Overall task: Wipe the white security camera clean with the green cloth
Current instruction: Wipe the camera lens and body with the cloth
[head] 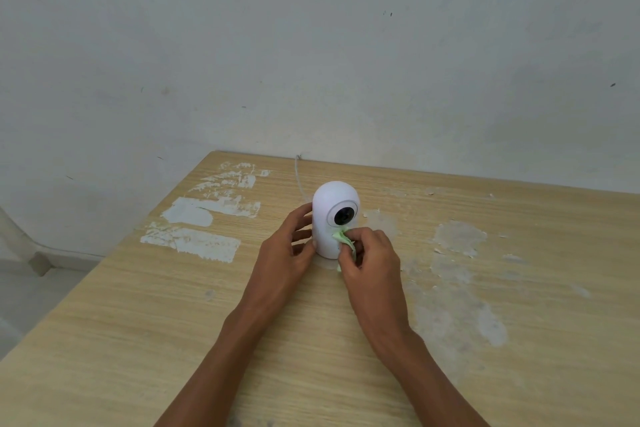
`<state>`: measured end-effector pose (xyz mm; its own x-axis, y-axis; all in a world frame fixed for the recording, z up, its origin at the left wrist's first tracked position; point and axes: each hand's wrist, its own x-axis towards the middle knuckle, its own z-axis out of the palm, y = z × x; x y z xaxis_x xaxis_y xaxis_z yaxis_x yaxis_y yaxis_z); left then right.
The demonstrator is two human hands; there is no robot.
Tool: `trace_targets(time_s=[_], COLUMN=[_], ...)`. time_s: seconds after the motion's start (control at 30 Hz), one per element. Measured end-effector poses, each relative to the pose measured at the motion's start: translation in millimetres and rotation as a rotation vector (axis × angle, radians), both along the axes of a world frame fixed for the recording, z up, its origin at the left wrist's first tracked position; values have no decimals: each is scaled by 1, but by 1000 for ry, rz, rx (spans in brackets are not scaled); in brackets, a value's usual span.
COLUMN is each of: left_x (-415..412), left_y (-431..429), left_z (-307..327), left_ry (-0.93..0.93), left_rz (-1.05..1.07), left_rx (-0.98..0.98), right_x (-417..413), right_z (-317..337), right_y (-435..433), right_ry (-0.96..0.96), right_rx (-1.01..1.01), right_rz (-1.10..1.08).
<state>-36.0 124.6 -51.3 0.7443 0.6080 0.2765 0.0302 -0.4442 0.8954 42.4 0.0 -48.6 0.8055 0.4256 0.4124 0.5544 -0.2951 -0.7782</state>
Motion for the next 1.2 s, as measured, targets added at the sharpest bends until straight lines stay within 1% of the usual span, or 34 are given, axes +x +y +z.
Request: trace_targets(time_s=[0.1, 0.17, 0.3, 0.47, 0.63, 0.8, 0.87, 0.93, 1.1, 1.2], left_x=[-1, -2, -1, 2, 3, 5, 6, 8, 10, 10], left_y=[-1, -2, 1, 1, -3, -3, -2, -2, 1, 1], left_z=[-1, -1, -2, -2, 1, -1, -2, -3, -6, -7], left_ry=[-23, -31, -9, 3, -16, 0, 3, 0, -10, -15], left_rz=[-13, -22, -16, -10, -35, -25, -13, -3, -12, -17], left_rx=[-25, -41, -21, 5, -15, 18, 28, 31, 17, 11], right_x=[-9, -11, -7, 3, 1, 9, 12, 14, 14, 10], right_z=[6, 8, 1, -1, 1, 7, 10, 11, 12, 13], right_y=[9, 11, 1, -8, -9, -11, -10, -10, -2, 3], right_ry=[-64, -70, -26, 41, 16, 95, 118, 131, 95, 35], right_rx=[13, 39, -2, 27, -5, 190, 238, 266, 284, 301], right_rz=[71, 100, 106, 1, 103, -52, -73, -56, -42, -47])
